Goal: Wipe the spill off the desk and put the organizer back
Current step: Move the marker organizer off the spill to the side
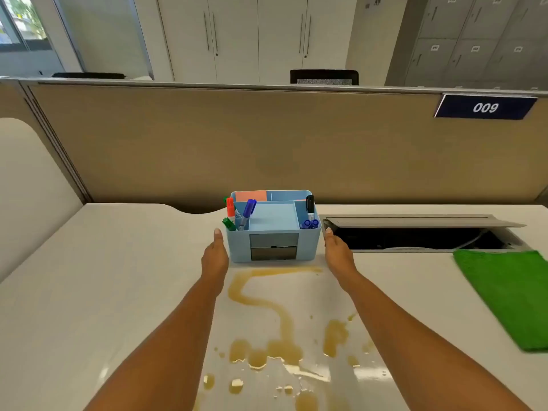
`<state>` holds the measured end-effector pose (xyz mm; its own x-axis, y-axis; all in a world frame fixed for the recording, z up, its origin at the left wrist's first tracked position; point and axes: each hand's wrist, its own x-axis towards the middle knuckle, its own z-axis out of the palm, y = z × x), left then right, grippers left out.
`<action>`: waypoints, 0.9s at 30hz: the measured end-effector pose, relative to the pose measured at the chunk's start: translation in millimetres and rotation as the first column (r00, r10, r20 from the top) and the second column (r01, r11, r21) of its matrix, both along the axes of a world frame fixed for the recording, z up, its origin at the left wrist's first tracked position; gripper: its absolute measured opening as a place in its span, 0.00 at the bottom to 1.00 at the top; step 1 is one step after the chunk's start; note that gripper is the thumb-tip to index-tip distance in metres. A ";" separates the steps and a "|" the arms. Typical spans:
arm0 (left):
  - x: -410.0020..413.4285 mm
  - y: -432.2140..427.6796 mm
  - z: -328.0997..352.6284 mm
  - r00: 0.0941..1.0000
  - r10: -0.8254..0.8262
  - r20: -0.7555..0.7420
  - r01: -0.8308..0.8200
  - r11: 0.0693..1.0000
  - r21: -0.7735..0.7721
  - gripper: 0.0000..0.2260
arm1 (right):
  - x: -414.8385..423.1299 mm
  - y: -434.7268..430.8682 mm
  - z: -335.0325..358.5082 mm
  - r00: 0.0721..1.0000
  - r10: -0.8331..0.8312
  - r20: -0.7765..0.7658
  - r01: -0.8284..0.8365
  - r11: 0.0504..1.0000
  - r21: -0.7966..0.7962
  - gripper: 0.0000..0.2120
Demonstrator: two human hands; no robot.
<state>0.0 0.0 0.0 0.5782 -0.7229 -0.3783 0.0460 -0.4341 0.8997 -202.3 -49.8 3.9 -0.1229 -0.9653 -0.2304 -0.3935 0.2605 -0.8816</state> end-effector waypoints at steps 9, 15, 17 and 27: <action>18.4 -31.8 -6.6 0.967 -0.036 -0.254 0.009 0.994 -0.105 0.23 | 7.2 -37.5 -13.6 0.935 -0.084 0.344 0.034 0.988 0.151 0.23; 21.0 -43.7 -8.4 0.950 -0.031 -0.310 -0.008 0.992 -0.123 0.22 | 13.2 -47.1 -19.6 0.853 -0.104 0.511 -0.007 0.977 0.211 0.23; 21.9 -45.7 -9.3 0.949 -0.032 -0.313 -0.012 0.991 -0.135 0.22 | 15.1 -49.8 -19.0 0.851 -0.102 0.515 -0.007 0.979 0.206 0.23; 22.1 -47.7 -11.4 0.964 -0.005 -0.266 -0.030 0.991 -0.129 0.20 | 11.7 -51.5 -17.7 0.862 -0.084 0.499 -0.002 0.986 0.169 0.19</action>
